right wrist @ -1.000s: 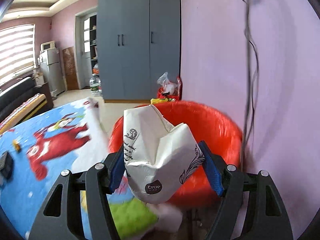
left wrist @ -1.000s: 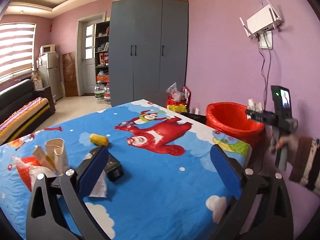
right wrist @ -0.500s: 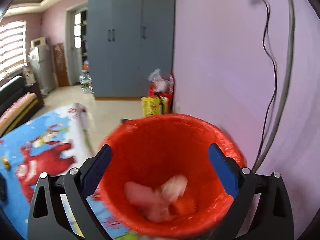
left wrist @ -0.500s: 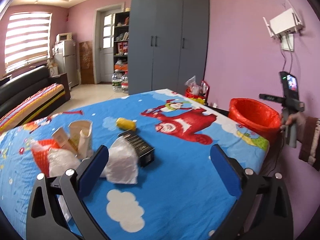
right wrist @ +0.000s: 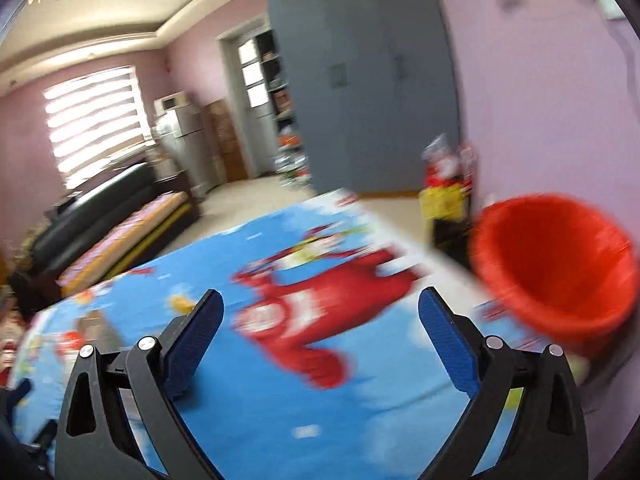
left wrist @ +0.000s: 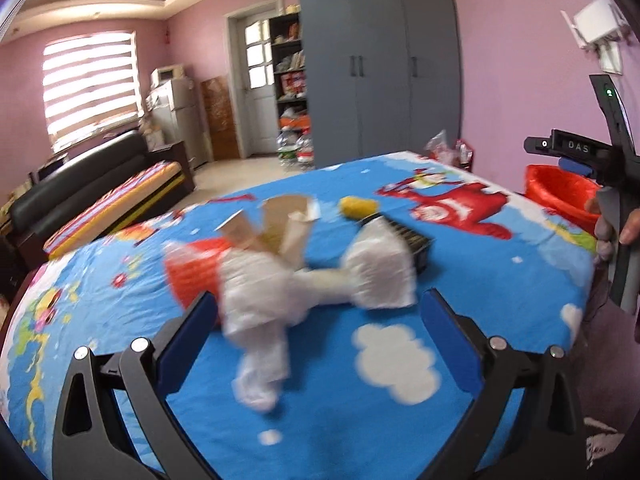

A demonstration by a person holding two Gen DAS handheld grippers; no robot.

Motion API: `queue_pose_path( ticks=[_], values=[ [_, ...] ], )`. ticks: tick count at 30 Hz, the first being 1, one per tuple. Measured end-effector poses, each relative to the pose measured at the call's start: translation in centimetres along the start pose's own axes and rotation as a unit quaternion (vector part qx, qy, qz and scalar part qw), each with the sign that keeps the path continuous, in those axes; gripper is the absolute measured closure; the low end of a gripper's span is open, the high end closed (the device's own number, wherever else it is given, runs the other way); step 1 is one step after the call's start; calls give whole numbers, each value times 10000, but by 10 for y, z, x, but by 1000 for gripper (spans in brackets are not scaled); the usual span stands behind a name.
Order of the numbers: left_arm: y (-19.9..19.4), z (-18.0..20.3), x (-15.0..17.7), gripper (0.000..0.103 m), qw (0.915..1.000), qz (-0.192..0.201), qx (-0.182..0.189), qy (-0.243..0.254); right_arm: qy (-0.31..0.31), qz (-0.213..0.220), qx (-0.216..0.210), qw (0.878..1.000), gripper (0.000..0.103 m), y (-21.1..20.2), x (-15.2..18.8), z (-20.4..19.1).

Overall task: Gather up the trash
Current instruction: 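Move both open grippers back over the trash on the bed, then grasp a white plastic bag with the right gripper while the left gripper grasps another white bag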

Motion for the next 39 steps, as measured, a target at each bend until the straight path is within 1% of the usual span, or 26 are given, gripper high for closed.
queue_pose_path(
  ticks=[3,7,10,11,13,15,19,23,25,27,28,29,31,33,34,35,39],
  values=[
    [5,-32,10,5,9988,-286,-137,-385,-123,-357,-312,9988,11,15,17,-35],
    [16,-69,20,5,9934,-628,-337,-897,-225,-807,-697,9940,11,32,42,-76],
    [20,-85,26,5,9903,-726,-436,-1102,-496,-1032,-738,9907,18,39,61,-100],
    [20,-88,27,5,9897,-735,-472,-1130,-563,-1089,-763,9895,21,42,66,-103],
    [22,-91,28,5,9893,-756,-504,-1146,-627,-1196,-810,9875,22,46,77,-114],
    [23,-91,29,5,9889,-797,-525,-1139,-667,-1281,-943,9850,24,46,86,-127],
    [20,-92,33,5,9880,-810,-593,-1171,-1010,-1420,-1161,9778,29,50,102,-157],
    [10,-92,33,5,9884,-747,-621,-1166,-1220,-1529,-1286,9722,32,56,110,-180],
    [5,-92,33,5,9890,-742,-661,-1096,-1282,-1537,-1282,9713,32,60,111,-187],
    [3,-92,33,5,9889,-751,-681,-1089,-1475,-1538,-1263,9688,35,63,113,-195],
    [1,-92,34,5,9887,-755,-670,-1110,-1567,-1542,-1226,9678,40,63,113,-198],
    [-1,-92,34,5,9885,-750,-666,-1134,-1675,-1584,-1273,9647,47,62,115,-203],
    [-4,-94,34,5,9880,-724,-680,-1184,-1860,-1679,-1192,9607,53,63,120,-205],
    [-4,-94,32,5,9876,-727,-660,-1223,-1871,-1727,-1149,9602,57,65,124,-201],
    [-4,-93,31,5,9875,-728,-630,-1244,-1807,-1754,-1160,9608,68,66,125,-197],
    [-4,-92,30,5,9876,-730,-601,-1257,-1792,-1729,-1191,9611,76,65,124,-194],
    [4,-84,24,5,9863,-823,-329,-1390,-1823,-1483,-1390,9620,82,50,113,-187]
  ],
)
Point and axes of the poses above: each gripper's, at about its wrist camera, not at the fingertips, and y roughly the way its jaws point, z to its right, x to its underside, the point moved 3 cm from there along y, roughly the way its jaws point, and after that the axes turned 4 degrees about y, right-handed, at the moved point
